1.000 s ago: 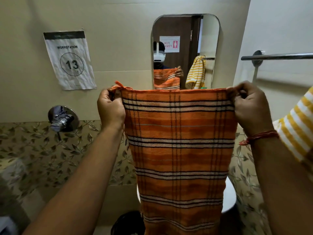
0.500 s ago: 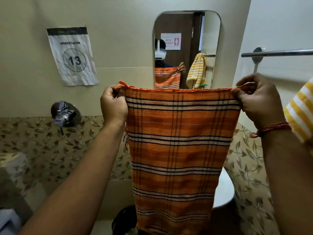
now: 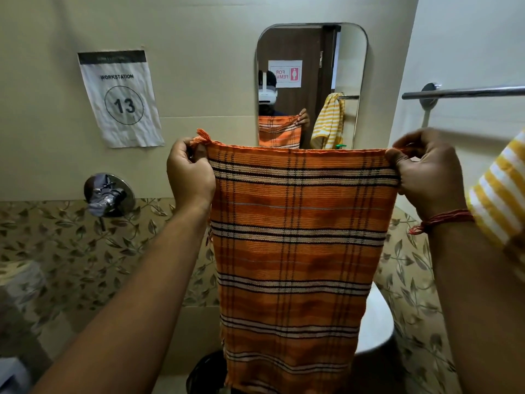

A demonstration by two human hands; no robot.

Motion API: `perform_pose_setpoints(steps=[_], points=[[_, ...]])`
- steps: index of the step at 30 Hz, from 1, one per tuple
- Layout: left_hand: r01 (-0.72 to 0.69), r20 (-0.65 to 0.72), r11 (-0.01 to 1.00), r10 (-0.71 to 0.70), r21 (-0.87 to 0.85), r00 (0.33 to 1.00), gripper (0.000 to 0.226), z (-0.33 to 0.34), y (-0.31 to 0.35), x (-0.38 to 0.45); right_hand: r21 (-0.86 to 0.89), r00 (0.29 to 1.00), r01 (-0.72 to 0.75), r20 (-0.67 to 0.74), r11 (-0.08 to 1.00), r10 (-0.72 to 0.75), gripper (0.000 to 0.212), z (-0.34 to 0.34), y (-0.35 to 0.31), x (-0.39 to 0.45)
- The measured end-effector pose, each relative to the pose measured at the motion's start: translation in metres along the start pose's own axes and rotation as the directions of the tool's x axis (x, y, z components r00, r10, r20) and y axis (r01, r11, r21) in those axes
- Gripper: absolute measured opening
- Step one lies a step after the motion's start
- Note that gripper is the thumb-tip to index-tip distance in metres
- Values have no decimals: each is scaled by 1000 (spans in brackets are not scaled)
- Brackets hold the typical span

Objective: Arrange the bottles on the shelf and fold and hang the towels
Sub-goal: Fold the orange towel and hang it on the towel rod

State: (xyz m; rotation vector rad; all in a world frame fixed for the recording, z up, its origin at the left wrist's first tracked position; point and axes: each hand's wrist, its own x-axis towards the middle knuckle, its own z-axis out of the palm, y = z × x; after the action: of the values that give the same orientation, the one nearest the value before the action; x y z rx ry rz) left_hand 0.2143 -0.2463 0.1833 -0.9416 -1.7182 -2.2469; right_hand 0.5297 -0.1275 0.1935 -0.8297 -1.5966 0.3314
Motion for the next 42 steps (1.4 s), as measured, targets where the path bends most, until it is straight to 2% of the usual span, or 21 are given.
perform_pose_setpoints(steps=[5, 11, 13, 15, 17, 19, 22, 27, 29, 30, 32, 33, 35, 36, 38, 40, 42], points=[[-109, 70, 994, 107, 26, 992, 27, 0, 3, 1, -93, 999, 48, -4, 995, -49, 12, 1, 3, 4], [-32, 25, 999, 31, 42, 999, 25, 10, 4, 2, -74, 1000, -11, -6, 997, 10, 12, 2, 2, 5], [-66, 57, 995, 62, 70, 996, 22, 11, 2, 3, -88, 997, -23, 78, 996, 30, 7, 0, 2, 5], [-99, 100, 990, 89, 103, 991, 17, 10, -3, 4, -62, 970, -25, 241, 998, 39, 11, -3, 3, 5], [-77, 146, 990, 59, 116, 987, 21, 9, -12, 7, 21, 893, -47, 449, 999, 33, 21, -8, 2, 4], [42, 210, 997, -54, 61, 976, 39, 5, -20, 12, 133, 797, -105, 604, 986, 4, 29, -14, 5, 1], [168, 314, 985, -170, 34, 934, 41, 0, -24, 14, 163, 758, -138, 652, 977, -1, 46, -17, 19, 1], [215, 375, 976, -215, 42, 902, 40, 1, -19, 8, 64, 744, -93, 668, 994, 27, 43, -10, 31, 4], [265, 416, 962, -270, 71, 868, 38, 2, -21, 10, 93, 747, -156, 662, 983, 55, 41, -8, 34, 4], [278, 443, 957, -285, 83, 850, 36, 2, -22, 12, 128, 741, -238, 665, 963, 95, 40, -9, 35, 5], [275, 493, 957, -285, 95, 822, 30, 1, -22, 14, 231, 671, -460, 723, 857, 165, 34, -14, 32, 5], [263, 514, 960, -275, 99, 813, 27, 2, -21, 13, 285, 627, -543, 764, 790, 155, 30, -16, 29, 4], [222, 547, 970, -237, 95, 803, 24, 6, -14, 9, 404, 564, -603, 825, 688, 10, 22, -19, 22, 2], [195, 560, 977, -209, 85, 802, 24, 10, -9, 5, 460, 536, -606, 839, 649, -95, 24, -18, 18, -1], [143, 587, 989, -144, 49, 797, 24, 20, 3, -4, 524, 484, -593, 838, 611, -250, 42, -10, 7, -7], [117, 617, 993, -96, 6, 781, 24, 31, 15, -13, 544, 485, -541, 825, 641, -290, 39, 1, -8, -12], [88, 661, 996, -52, -22, 748, 24, 40, 22, -20, 518, 528, -401, 805, 755, -272, 30, 11, -27, -11]])
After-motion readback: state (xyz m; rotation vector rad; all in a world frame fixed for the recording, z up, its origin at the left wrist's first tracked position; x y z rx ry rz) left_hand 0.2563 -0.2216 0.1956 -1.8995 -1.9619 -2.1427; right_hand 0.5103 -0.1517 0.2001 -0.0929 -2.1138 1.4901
